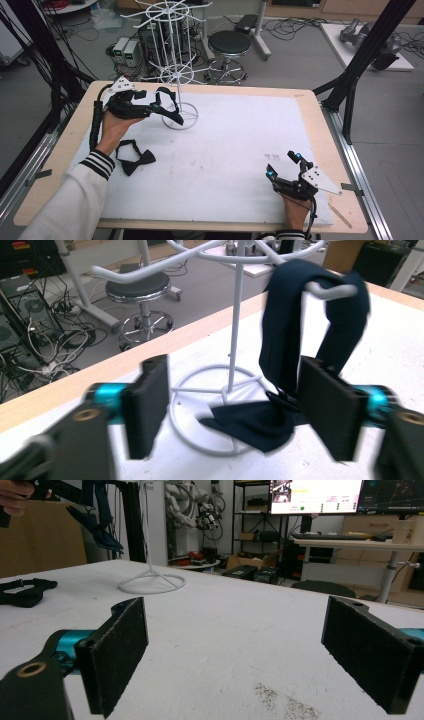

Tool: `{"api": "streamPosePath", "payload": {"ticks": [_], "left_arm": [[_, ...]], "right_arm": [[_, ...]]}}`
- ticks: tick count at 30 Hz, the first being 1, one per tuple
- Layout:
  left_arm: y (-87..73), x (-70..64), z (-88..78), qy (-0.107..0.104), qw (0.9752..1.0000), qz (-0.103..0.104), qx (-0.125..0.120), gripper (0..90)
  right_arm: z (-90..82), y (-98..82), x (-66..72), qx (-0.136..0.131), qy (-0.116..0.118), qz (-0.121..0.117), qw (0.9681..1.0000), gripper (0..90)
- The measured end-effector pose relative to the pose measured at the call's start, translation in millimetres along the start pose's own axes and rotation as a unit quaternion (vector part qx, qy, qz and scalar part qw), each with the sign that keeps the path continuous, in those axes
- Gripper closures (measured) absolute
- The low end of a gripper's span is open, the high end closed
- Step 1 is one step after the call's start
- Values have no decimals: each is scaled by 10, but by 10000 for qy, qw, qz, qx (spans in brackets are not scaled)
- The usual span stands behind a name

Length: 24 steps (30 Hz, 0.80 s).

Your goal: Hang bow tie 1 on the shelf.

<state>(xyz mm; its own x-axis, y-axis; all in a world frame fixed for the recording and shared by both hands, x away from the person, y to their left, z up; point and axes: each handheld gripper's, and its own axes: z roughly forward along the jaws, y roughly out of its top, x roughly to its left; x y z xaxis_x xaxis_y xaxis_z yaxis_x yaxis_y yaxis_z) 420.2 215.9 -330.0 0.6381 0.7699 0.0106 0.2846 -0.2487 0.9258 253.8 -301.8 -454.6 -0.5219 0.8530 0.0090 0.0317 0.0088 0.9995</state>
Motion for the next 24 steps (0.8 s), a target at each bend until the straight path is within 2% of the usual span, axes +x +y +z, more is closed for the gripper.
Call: {"api": "streamPosePath", "payload": {"ticks": [4, 8, 10, 15, 24], "left_arm": [[-35, 7, -53, -160, 9998, -47, -64, 179], [-93, 41, -140, -299, 9995, 73, -84, 179], [-133, 54, -217, -342, 9990, 86, -260, 179], [-245, 73, -396, -418, 9978, 47, -515, 179], [-543, 114, -744, -392, 9937, 153, -1040, 178]], "right_arm": [[-1, 1, -1, -8, -14, 26, 10000, 108], [-4, 1, -4, 3, -33, 74, 10000, 108], [-4, 0, -5, -2, -31, 77, 10000, 108], [-1, 0, -3, -15, -18, 52, 10000, 108], [-1, 1, -4, -15, -32, 56, 10000, 108]]}}
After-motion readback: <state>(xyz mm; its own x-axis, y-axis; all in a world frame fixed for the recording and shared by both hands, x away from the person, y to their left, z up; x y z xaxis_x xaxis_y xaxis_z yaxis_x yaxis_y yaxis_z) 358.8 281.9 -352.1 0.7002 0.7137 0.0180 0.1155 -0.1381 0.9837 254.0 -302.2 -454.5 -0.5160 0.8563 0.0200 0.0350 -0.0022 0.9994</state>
